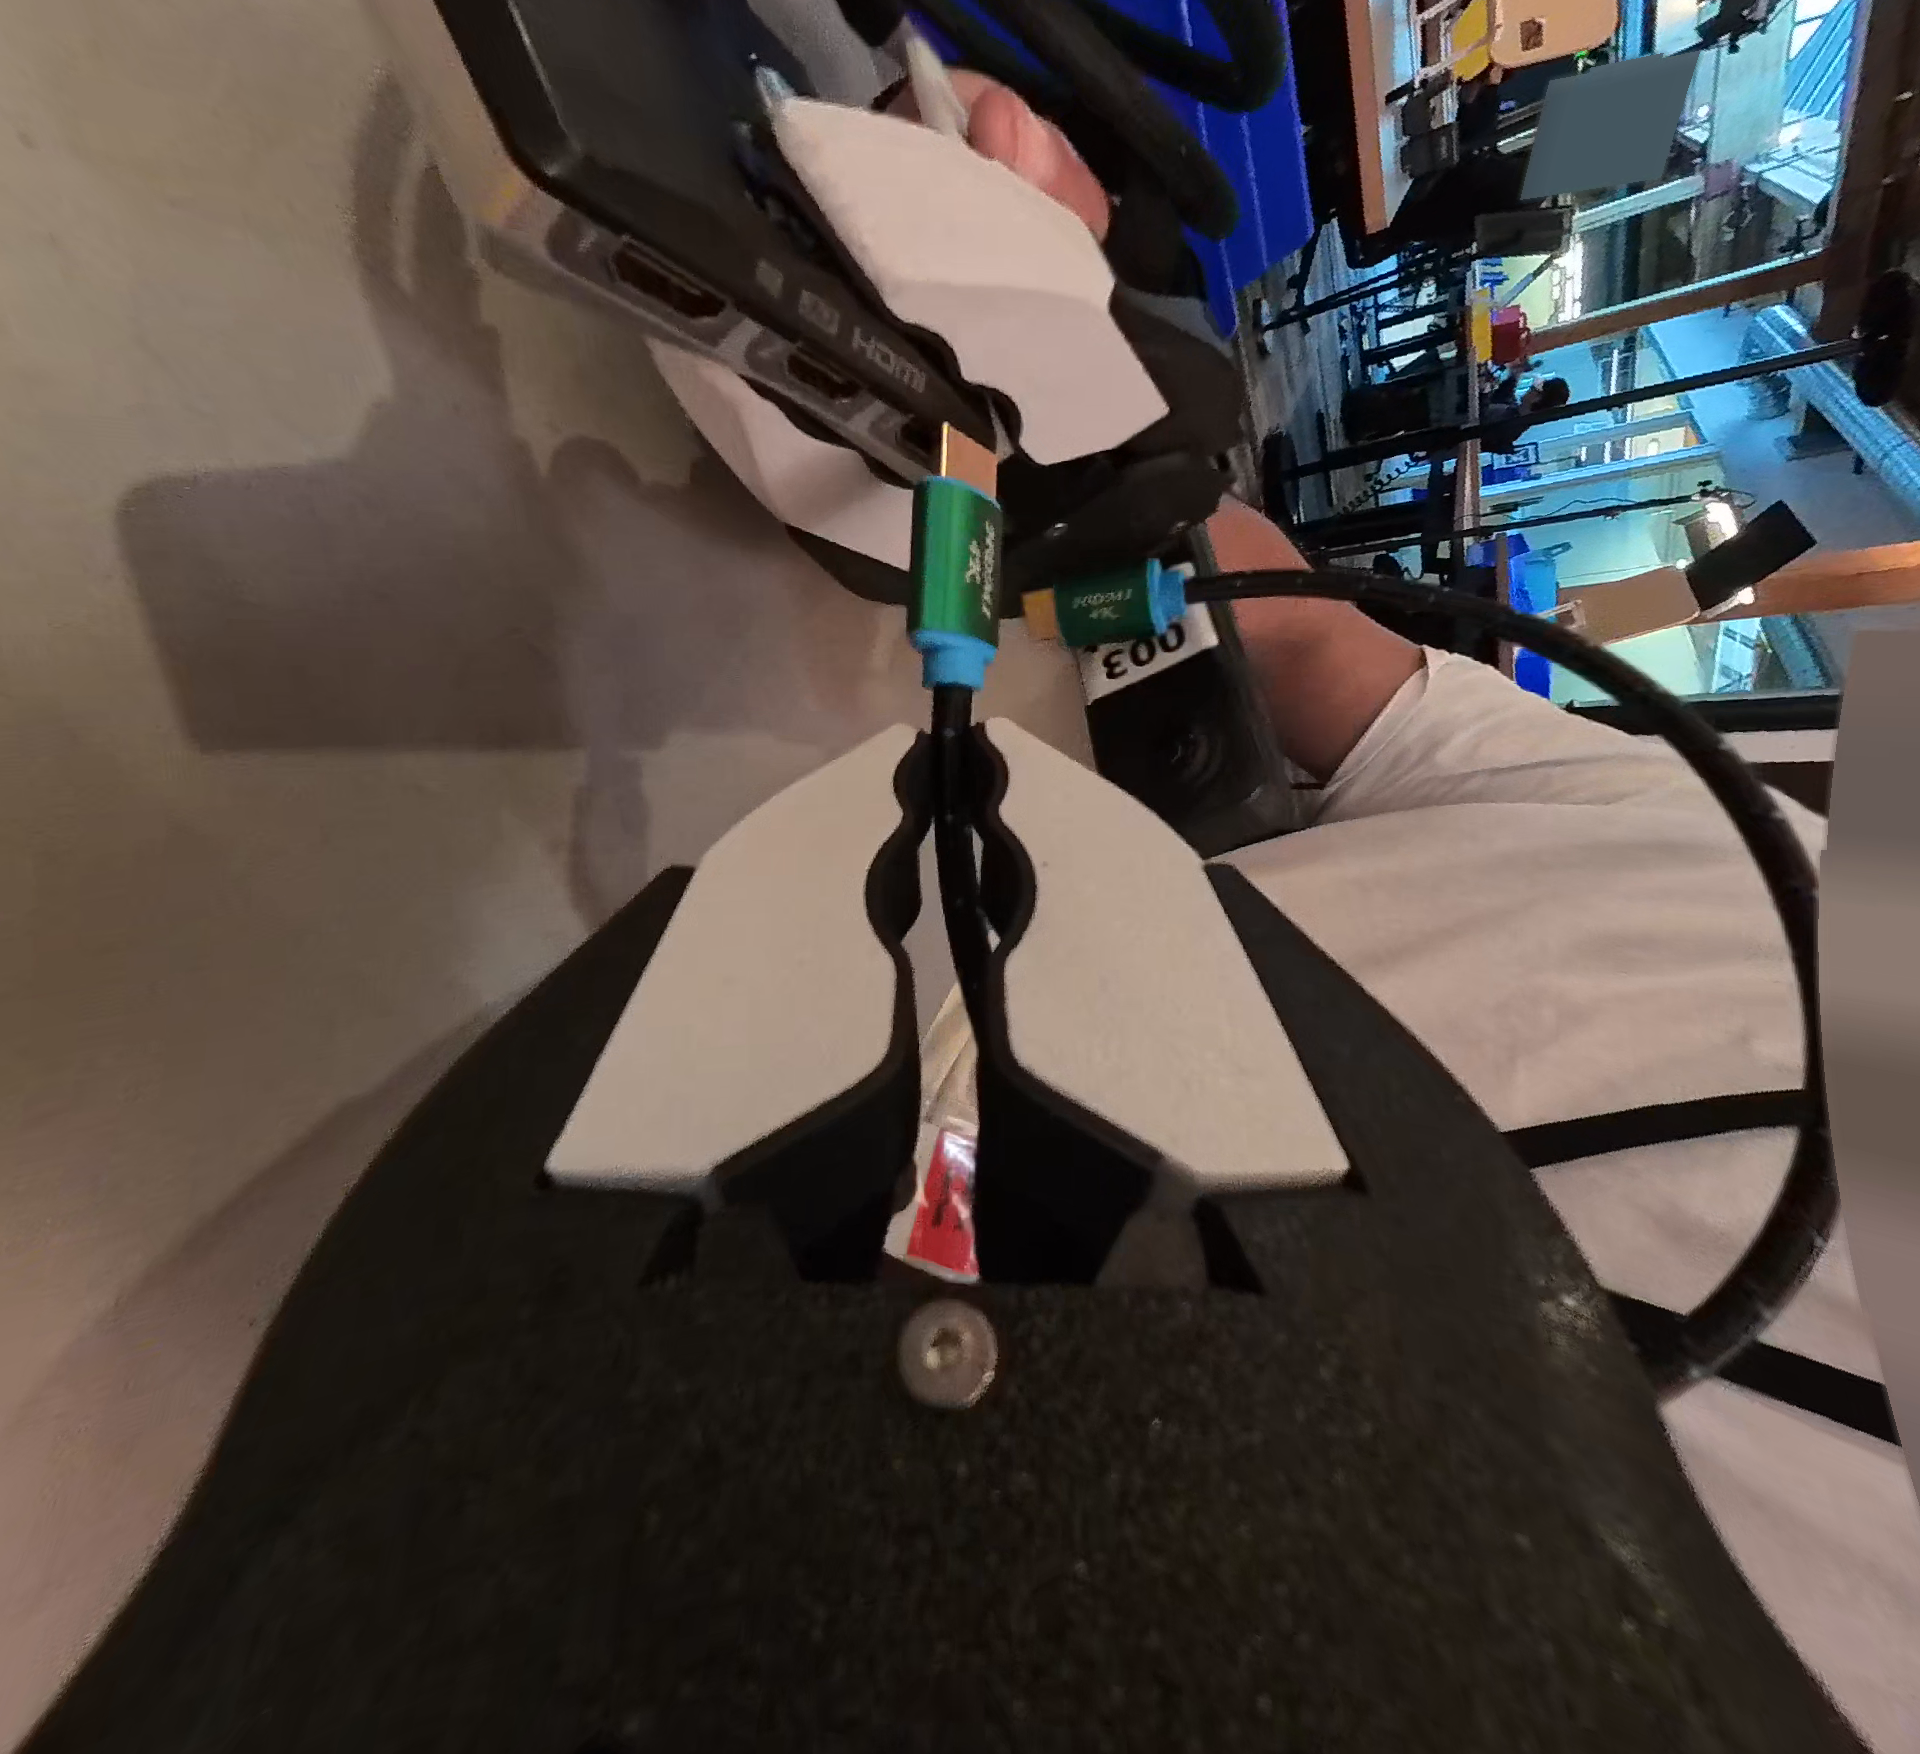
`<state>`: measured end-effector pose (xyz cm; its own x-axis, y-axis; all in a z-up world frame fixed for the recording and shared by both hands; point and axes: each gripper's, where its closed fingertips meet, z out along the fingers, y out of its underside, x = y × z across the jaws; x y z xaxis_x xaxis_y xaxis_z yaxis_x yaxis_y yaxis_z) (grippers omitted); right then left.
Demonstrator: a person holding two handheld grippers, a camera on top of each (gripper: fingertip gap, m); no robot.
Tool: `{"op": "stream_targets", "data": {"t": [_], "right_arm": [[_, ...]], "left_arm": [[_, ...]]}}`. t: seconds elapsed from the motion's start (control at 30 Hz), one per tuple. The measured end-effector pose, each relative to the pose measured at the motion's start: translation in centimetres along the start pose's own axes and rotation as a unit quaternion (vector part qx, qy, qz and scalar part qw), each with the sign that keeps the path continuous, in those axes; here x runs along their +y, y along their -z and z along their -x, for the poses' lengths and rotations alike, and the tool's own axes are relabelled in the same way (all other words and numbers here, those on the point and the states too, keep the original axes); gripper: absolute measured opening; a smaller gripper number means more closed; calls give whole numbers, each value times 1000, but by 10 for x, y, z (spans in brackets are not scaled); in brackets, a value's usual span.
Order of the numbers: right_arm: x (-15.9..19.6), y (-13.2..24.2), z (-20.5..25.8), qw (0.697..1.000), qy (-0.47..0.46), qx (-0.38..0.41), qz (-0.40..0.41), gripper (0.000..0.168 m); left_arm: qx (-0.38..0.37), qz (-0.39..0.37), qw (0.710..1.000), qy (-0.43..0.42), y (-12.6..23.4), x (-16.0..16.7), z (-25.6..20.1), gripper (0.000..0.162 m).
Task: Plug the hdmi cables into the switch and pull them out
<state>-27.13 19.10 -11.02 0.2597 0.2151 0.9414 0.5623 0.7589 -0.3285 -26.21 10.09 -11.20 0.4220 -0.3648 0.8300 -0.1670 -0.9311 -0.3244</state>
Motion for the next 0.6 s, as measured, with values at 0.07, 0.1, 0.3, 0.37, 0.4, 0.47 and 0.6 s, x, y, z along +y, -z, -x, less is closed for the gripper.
{"op": "stream_targets", "data": {"t": [0.07,0.1,0.3,0.37,0.4,0.47,0.6], "right_arm": [[0,-1,1,1000,14,3,7,22],[1,-1,2,1000,19,2,10,22],[2,-3,6,999,30,-3,15,22],[1,-2,7,999,30,-4,14,22],[1,-2,7,999,32,-5,15,22],[2,-3,8,999,35,-8,17,22],[4,-4,8,999,30,-6,22,22]], "left_arm": [[-21,5,1000,-9,1,1,4,6],[-30,7,999,-17,1,1,5,6],[-55,13,998,-23,2,3,11,6],[-43,13,999,-10,1,4,11,6],[-41,9,999,-5,1,3,12,6],[-44,4,999,-3,2,2,14,6],[-45,-5,999,-5,3,-1,14,6]]}}
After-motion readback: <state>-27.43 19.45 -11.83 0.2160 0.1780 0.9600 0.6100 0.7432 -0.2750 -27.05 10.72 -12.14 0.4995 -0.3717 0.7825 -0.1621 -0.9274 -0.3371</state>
